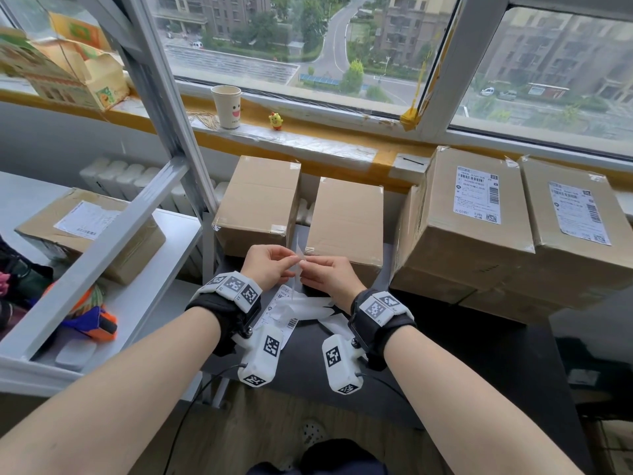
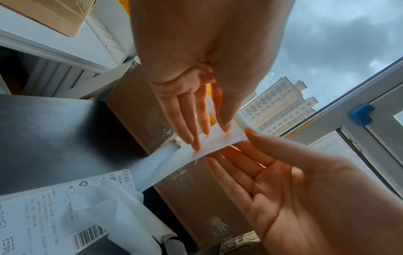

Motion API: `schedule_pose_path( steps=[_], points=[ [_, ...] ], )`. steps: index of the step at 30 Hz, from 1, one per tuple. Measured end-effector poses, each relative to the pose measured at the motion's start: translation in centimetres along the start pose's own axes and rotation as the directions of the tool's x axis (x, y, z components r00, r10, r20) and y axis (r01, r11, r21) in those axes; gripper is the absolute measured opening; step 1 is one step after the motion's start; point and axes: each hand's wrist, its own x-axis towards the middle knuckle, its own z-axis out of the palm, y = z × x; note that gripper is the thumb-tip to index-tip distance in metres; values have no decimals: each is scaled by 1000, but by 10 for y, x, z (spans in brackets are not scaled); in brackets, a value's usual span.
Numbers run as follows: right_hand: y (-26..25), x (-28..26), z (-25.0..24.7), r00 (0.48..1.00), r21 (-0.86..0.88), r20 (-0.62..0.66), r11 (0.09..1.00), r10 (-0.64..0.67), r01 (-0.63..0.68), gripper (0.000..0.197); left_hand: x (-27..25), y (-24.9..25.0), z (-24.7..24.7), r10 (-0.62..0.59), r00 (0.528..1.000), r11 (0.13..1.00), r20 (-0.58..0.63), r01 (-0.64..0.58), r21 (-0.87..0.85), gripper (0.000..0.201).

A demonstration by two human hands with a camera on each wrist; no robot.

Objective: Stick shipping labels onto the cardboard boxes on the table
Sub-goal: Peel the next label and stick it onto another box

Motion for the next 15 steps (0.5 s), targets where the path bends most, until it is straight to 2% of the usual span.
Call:
schedule_pose_path(
  steps=[3, 9, 15],
  points=[
    [-4, 0, 1, 999, 93, -5, 995, 42, -41, 26, 0, 2, -2, 4, 1000, 1000, -17, -4, -20, 6],
    [-6, 1, 5, 998, 128, -43, 991, 53, -47, 26, -1, 4, -1, 15, 999, 999, -29, -16, -32, 6],
    [-6, 0, 5, 999, 73, -41, 997, 9, -6, 27, -6, 8, 0, 32, 999, 999, -7, -32, -42, 8]
  ],
)
